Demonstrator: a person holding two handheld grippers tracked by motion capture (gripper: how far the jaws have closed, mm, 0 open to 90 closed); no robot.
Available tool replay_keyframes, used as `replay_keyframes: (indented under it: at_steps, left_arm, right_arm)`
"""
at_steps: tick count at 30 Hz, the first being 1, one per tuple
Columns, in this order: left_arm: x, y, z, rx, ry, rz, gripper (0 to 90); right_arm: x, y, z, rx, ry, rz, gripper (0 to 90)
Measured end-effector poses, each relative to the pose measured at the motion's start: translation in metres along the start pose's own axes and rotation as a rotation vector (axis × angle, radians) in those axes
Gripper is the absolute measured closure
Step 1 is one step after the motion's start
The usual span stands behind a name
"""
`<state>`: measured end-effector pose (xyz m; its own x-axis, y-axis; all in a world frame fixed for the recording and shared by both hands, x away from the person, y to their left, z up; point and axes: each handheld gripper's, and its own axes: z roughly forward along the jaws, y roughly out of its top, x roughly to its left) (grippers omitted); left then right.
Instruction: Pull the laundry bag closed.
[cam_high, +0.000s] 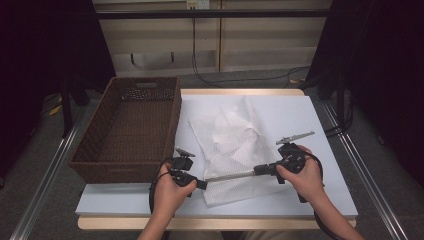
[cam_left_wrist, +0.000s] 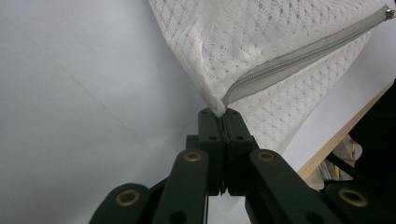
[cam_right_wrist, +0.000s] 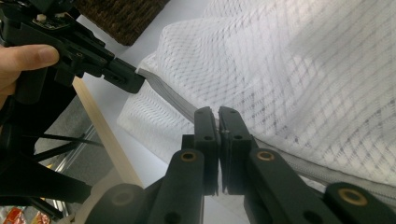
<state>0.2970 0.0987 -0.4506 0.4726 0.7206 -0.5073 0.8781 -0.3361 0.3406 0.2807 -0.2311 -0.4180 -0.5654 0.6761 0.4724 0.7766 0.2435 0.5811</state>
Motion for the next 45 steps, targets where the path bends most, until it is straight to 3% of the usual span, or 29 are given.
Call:
replay_keyframes:
  at_steps: [6,9,16,18,19,26,33,37,45]
  left_arm:
    - [0.001,-0.001,-0.002,-0.001,0.001,-0.003,88.6]
    - [0.001,-0.001,-0.003,-0.013,0.021,-0.003,88.6]
    - [0.002,0.0,-0.006,-0.009,0.01,-0.007,88.6]
    - [0.001,-0.001,-0.004,-0.027,0.012,-0.033,88.5]
    - [0.003,0.0,-0.005,-0.007,0.014,-0.009,88.5]
    - [0.002,0.0,-0.005,-0.003,0.016,0.002,88.5]
    - [0.001,0.0,-0.006,-0.002,0.024,-0.014,88.5]
    - [0.001,0.0,-0.005,0.005,0.026,0.001,88.5]
    - [0.002,0.0,-0.005,-0.001,0.019,-0.007,88.4]
  right_arm:
    - [-0.003,0.0,-0.006,-0.013,-0.003,0.007,87.7]
    - [-0.005,0.0,-0.008,-0.02,-0.002,0.009,87.7]
    - [-0.006,0.001,-0.011,-0.023,-0.006,0.011,87.6]
    - [-0.007,0.0,-0.011,-0.023,-0.007,0.014,87.7]
    - [-0.008,0.0,-0.012,-0.026,-0.01,0.016,87.7]
    - [-0.011,-0.001,-0.015,-0.03,-0.01,0.028,87.7]
    - [-0.016,-0.002,-0.02,-0.04,-0.017,0.036,87.7]
    - [-0.017,-0.002,-0.022,-0.042,-0.021,0.039,87.7]
    - [-0.025,-0.004,-0.028,-0.048,-0.036,0.052,87.6]
